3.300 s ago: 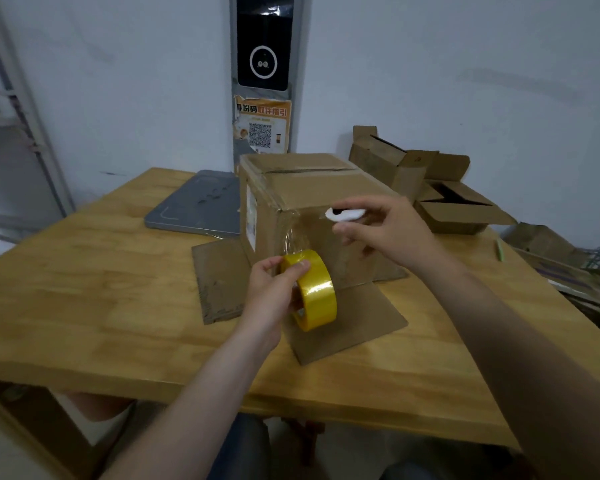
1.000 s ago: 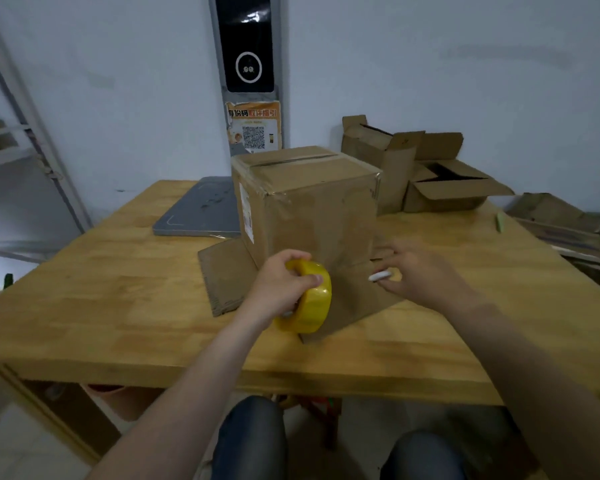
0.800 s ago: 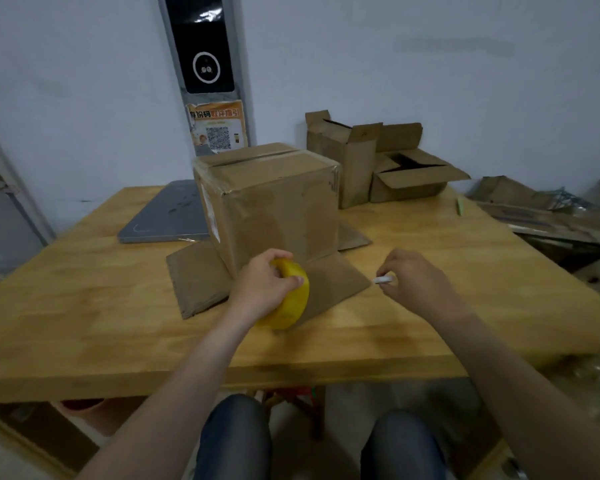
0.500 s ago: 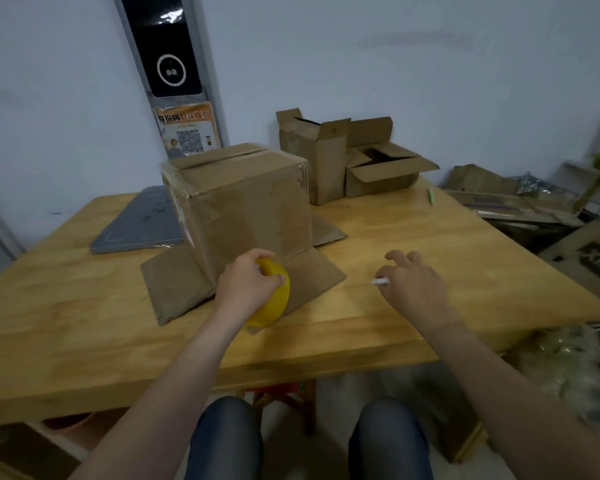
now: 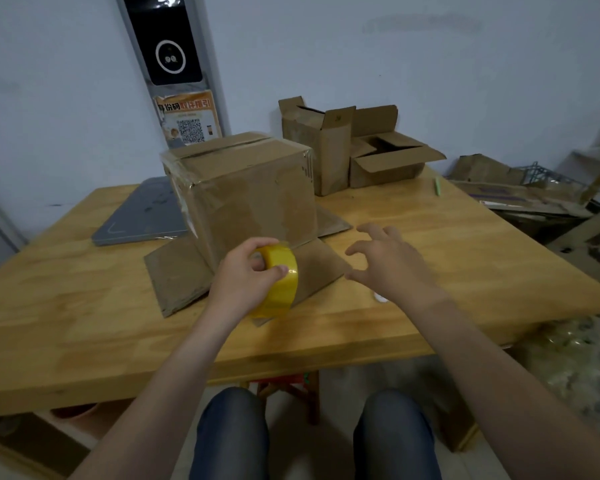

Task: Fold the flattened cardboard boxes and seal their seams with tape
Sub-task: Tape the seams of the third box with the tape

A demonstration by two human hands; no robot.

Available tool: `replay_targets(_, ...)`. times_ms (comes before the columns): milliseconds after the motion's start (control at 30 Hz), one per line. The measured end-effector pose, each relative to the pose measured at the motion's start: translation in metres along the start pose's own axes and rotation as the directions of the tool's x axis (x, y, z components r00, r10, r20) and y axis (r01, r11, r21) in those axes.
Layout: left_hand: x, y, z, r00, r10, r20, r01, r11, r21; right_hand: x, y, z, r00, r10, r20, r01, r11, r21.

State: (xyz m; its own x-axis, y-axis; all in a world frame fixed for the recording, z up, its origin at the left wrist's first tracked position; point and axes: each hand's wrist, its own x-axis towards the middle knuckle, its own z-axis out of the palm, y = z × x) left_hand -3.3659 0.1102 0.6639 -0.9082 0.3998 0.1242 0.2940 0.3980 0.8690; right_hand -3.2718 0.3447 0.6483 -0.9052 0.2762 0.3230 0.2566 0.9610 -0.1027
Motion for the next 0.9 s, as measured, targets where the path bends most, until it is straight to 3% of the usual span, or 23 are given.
replay_targets(100, -0.009, 0.000, -0.008, 1.000, 0.019, -0.001, -0.019, 0.999, -0.049, 0.006, -0.026, -0.008, 0.998, -0.047, -0.048, 0.050, 0.997, 0.053)
replay_targets(167, -0.013, -0.002, -0.013, 1.000, 0.015, -0.001, -0.015, 0.994, -0.104, 0.012, -0.040, -0.014, 0.995, -0.062, -0.077, 0.079, 0.969, 0.234)
replay_targets(267, -0.018, -0.007, -0.022, 1.000, 0.017, 0.017, -0.014, 0.985, -0.171, 0.020, -0.062, -0.017, 0.991, -0.079, -0.107, 0.125, 0.826, 0.549)
replay_targets(400, -0.025, -0.011, -0.032, 0.994, 0.059, 0.090, -0.035, 0.968, -0.249, 0.028, -0.088, -0.011, 0.986, -0.152, -0.072, 0.162, 0.749, 0.642)
replay_targets(500, -0.027, -0.014, -0.040, 0.985, 0.111, 0.133, -0.070, 0.958, -0.278, 0.032, -0.101, -0.008, 0.986, -0.117, -0.115, 0.163, 0.625, 0.763)
replay_targets(600, -0.023, -0.020, -0.045, 0.985, 0.118, 0.125, -0.068, 0.935, -0.349, 0.036, -0.110, -0.001, 0.957, -0.118, -0.264, 0.273, 0.670, 0.690)
replay_targets(667, -0.020, -0.020, -0.046, 0.989, 0.080, 0.125, -0.022, 0.911, -0.412, 0.036, -0.117, 0.004, 0.871, -0.195, -0.451, 0.425, 0.760, 0.493)
replay_targets(733, -0.018, -0.021, -0.048, 0.990, 0.049, 0.135, 0.017, 0.893, -0.449, 0.036, -0.121, 0.009, 0.765, -0.257, -0.591, 0.524, 0.782, 0.338)
replay_targets(800, -0.016, -0.023, -0.050, 0.991, 0.040, 0.129, 0.024, 0.889, -0.458, 0.035, -0.123, 0.010, 0.703, -0.259, -0.662, 0.567, 0.766, 0.303)
replay_targets(900, -0.013, -0.025, -0.051, 0.995, 0.026, 0.098, 0.022, 0.885, -0.464, 0.033, -0.126, 0.012, 0.695, -0.257, -0.672, 0.589, 0.739, 0.327)
